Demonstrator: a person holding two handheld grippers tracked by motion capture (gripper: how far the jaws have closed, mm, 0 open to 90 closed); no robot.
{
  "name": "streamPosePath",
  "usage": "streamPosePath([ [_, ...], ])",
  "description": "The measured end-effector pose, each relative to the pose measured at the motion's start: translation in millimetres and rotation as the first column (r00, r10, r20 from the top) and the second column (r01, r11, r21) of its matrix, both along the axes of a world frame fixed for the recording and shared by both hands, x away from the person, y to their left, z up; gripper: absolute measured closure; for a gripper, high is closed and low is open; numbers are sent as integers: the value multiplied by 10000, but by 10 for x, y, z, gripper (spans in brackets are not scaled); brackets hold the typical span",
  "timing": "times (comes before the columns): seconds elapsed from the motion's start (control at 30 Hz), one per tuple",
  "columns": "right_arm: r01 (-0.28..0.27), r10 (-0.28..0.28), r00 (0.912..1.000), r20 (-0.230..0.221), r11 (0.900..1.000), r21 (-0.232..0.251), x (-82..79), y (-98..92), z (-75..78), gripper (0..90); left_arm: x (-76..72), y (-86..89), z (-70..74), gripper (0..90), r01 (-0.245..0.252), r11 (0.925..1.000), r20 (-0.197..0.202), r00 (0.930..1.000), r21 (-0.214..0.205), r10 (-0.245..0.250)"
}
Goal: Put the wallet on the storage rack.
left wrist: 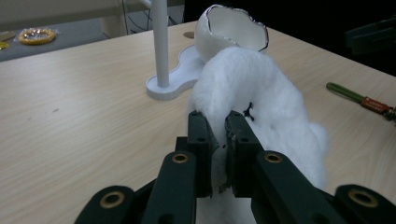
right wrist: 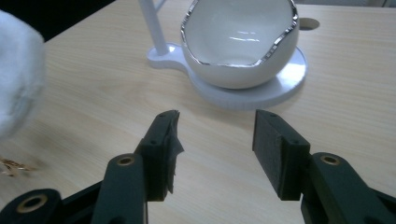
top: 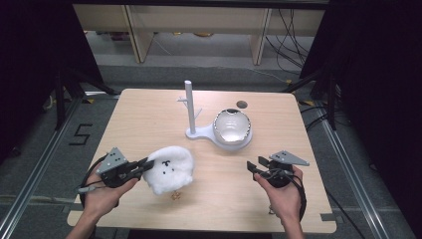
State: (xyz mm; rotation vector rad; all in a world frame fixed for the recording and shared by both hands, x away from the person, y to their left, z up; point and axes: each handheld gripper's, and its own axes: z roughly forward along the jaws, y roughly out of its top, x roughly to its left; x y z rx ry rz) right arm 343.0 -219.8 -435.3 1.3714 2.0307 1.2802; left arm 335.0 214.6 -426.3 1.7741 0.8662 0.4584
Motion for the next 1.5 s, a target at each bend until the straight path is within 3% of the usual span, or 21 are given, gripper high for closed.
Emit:
streamPosePath([
  [0.1,-13,15,9999,-145,9999,150,-17,93,62,503,35,-77,55,818,213,9996,159,9996,159,-216],
  [0.17,-305,303,9995,76,9994,178,-9,171,117,499,62,-196,99,818,459,9987,388,9982,212,-467],
  [0.3,-701,702,9969,359,9975,-37,24,237,158,496,90,-283,123,818,616,9977,414,9972,287,-628],
  [0.37,-820,814,9965,207,9962,286,26,333,190,493,115,-336,130,818,693,9972,443,9965,293,-705],
  [0.43,-1213,1205,9920,367,9924,222,60,376,207,488,150,-394,141,818,790,9965,465,9957,281,-803],
  [0.5,-1138,1130,9932,267,9930,324,55,407,220,485,162,-412,142,818,850,9961,502,9950,217,-860],
  [0.57,-1398,1386,9888,556,9900,184,101,492,230,470,176,-468,149,818,978,9950,583,9934,209,-989],
  [0.67,-1649,1643,9863,165,9853,451,129,589,254,460,180,-503,160,818,1034,9942,590,9927,311,-1051],
  [0.77,-1805,1800,9836,141,9816,621,143,649,268,449,192,-538,176,818,1082,9937,653,9918,303,-1100],
  [0.83,-2291,2275,9732,328,9717,574,189,696,280,430,200,-556,183,818,1162,9929,705,9905,256,-1178],
  [0.9,-2358,2349,9718,207,9695,664,198,721,279,422,195,-583,196,818,1247,9918,743,9892,269,-1264],
  [1.07,-2489,2483,9684,218,9678,366,267,786,254,405,175,-660,205,817,1497,9883,855,9847,305,-1518],
  [1.1,-2406,2404,9706,101,9688,598,262,818,242,406,179,-682,201,817,1596,9869,918,9827,232,-1611],
  [1.13,-2582,2576,9661,179,9649,477,287,814,234,418,171,-696,210,817,1592,9866,899,9827,348,-1617],
  [1.2,-2841,2832,9588,241,9575,501,298,814,227,552,169,-717,216,817,1651,9855,998,9807,389,-1682],
  [1.23,-2886,2875,9574,253,9556,600,301,816,221,595,165,-722,217,816,1612,9862,995,9814,374,-1642],
  [1.27,-2704,2695,9628,217,9599,743,288,797,230,699,174,-723,215,814,1614,9862,1056,9807,365,-1644],
  [1.33,-2675,2648,9633,445,9608,728,294,780,229,724,184,-720,211,812,1622,9863,1079,9805,281,-1644],
  [1.4,-2806,2751,9590,680,9554,918,301,732,268,782,213,-723,203,790,1676,9857,1143,9791,163,-1684],
  [1.47,-2740,2688,9611,635,9568,969,291,726,282,788,222,-727,202,783,1693,9855,1240,9777,139,-1697],
  [1.5,-2739,2667,9603,822,9571,945,290,712,299,793,227,-730,202,768,1707,9853,1255,9773,123,-1708],
])
